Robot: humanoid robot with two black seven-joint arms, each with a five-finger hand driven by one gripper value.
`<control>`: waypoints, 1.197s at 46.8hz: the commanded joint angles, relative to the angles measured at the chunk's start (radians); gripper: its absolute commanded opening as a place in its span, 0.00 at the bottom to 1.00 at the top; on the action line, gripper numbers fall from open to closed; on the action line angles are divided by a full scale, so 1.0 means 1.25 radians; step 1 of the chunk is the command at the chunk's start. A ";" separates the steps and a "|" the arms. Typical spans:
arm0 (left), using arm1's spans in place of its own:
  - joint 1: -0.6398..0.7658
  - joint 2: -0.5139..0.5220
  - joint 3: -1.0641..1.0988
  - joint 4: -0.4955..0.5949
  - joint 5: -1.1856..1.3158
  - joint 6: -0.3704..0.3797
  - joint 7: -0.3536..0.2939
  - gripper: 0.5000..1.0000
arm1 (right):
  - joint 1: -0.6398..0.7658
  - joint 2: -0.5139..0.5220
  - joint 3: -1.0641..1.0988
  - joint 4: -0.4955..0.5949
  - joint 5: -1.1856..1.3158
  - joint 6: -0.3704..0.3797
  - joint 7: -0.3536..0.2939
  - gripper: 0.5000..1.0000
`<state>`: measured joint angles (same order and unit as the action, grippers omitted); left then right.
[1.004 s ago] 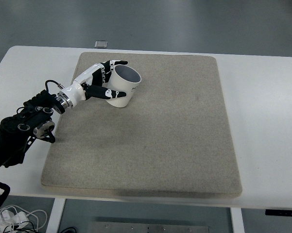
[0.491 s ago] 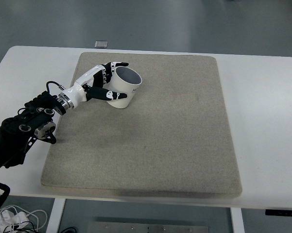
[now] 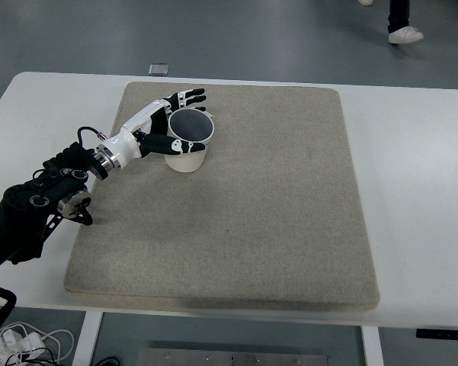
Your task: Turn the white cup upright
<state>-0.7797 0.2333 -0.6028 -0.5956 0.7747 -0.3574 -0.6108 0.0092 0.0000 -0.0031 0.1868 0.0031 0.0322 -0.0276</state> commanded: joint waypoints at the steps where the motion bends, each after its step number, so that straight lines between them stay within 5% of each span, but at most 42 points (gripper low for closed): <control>1: -0.001 0.005 -0.005 -0.012 -0.007 0.000 0.000 0.98 | 0.000 0.000 0.000 0.000 0.000 0.000 0.000 0.90; 28: -0.066 0.031 -0.133 -0.049 -0.155 -0.033 0.000 0.99 | 0.000 0.000 0.000 0.000 0.000 0.000 0.000 0.90; 51: -0.144 0.018 -0.133 0.089 -0.523 0.007 0.000 0.98 | 0.000 0.000 0.001 -0.001 0.000 0.000 0.000 0.90; 56: -0.147 0.018 -0.134 0.090 -0.589 0.006 0.088 0.99 | 0.000 0.000 0.006 0.000 0.000 0.001 0.000 0.90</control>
<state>-0.9623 0.2562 -0.7702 -0.4857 0.0990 -0.3510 -0.5749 0.0091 0.0000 0.0003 0.1865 0.0031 0.0322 -0.0277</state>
